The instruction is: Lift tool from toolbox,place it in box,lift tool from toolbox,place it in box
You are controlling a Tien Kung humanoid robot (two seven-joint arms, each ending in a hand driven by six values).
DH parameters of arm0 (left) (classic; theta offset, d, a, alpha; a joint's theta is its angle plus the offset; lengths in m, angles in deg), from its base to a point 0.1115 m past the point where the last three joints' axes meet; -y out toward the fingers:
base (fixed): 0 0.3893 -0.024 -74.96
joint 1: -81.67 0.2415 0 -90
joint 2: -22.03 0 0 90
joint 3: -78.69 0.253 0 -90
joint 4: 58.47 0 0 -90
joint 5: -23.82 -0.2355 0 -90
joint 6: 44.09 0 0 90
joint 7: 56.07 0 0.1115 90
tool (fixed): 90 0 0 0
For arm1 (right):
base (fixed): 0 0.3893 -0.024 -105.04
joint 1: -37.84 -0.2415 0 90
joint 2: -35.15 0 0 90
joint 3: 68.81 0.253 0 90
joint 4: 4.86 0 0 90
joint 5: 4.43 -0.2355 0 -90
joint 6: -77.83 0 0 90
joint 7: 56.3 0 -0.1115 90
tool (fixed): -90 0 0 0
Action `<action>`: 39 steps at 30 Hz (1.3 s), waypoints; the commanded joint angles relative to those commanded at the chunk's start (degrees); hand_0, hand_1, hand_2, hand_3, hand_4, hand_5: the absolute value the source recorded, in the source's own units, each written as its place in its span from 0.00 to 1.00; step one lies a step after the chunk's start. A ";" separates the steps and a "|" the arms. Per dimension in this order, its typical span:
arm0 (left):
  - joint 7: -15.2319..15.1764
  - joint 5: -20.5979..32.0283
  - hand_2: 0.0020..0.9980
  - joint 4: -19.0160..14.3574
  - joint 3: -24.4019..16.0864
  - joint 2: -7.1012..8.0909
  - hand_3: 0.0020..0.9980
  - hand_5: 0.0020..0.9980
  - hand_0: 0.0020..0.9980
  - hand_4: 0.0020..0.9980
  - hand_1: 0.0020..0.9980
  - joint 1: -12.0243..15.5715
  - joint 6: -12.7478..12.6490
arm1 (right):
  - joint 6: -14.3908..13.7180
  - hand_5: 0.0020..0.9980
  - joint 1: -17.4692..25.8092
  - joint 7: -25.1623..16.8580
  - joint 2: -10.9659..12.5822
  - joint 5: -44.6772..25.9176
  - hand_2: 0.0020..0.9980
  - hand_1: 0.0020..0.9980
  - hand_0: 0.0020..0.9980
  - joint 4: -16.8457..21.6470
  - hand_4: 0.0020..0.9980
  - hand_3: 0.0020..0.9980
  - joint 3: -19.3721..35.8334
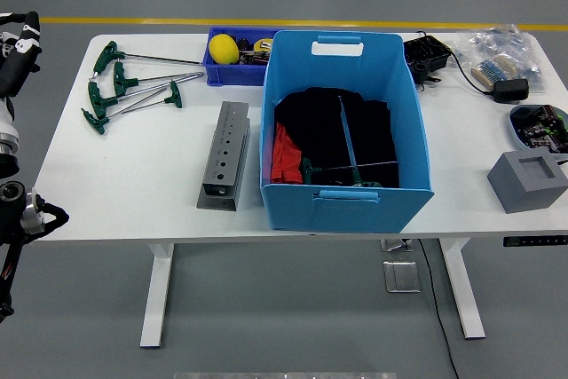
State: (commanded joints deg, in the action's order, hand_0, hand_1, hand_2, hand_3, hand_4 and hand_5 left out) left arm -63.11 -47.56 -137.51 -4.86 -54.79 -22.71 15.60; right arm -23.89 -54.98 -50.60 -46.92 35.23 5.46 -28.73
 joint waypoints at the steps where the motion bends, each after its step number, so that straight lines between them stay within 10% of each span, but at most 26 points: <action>1: -0.02 0.16 0.29 0.06 -0.25 0.00 0.54 0.49 0.19 0.72 0.16 0.11 0.23 | 0.00 0.64 0.03 0.02 -0.01 0.02 0.72 0.65 0.67 0.00 0.83 0.57 0.00; 20: 5.12 7.03 0.49 4.31 1.61 -1.34 0.65 0.72 0.20 0.78 0.27 1.30 12.36 | -0.10 0.64 -0.32 -0.41 0.25 -1.53 0.72 0.65 0.67 0.00 0.82 0.57 -0.90; 21: 5.74 7.32 0.74 4.29 2.05 -1.33 0.74 0.78 0.49 0.80 0.67 1.26 12.52 | -0.10 0.64 -0.37 -0.42 0.26 -1.55 0.72 0.64 0.67 0.00 0.82 0.57 -0.91; 26: 8.14 7.32 0.74 4.50 3.83 -1.23 0.74 0.78 0.49 0.80 0.67 1.02 15.40 | -0.10 0.64 -0.71 -0.49 0.36 -1.47 0.72 0.64 0.67 0.00 0.82 0.57 -1.01; 27: 8.22 7.70 1.00 4.56 4.12 -1.22 0.94 0.97 1.00 0.91 1.00 0.99 16.62 | -0.10 0.64 -0.79 -0.54 0.39 -1.58 0.72 0.64 0.67 0.00 0.82 0.57 -1.07; 39: 4.35 10.37 1.00 5.05 6.14 -0.92 1.00 1.00 1.00 1.00 1.00 0.27 23.00 | -0.12 0.63 -0.99 -0.59 0.35 -1.31 0.72 0.64 0.67 0.00 0.82 0.57 -0.87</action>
State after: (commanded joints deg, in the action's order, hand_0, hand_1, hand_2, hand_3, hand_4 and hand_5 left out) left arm -58.76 -37.19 -132.46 1.28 -55.71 -22.44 38.60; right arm -24.01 -55.97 -51.19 -46.56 33.92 5.46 -29.61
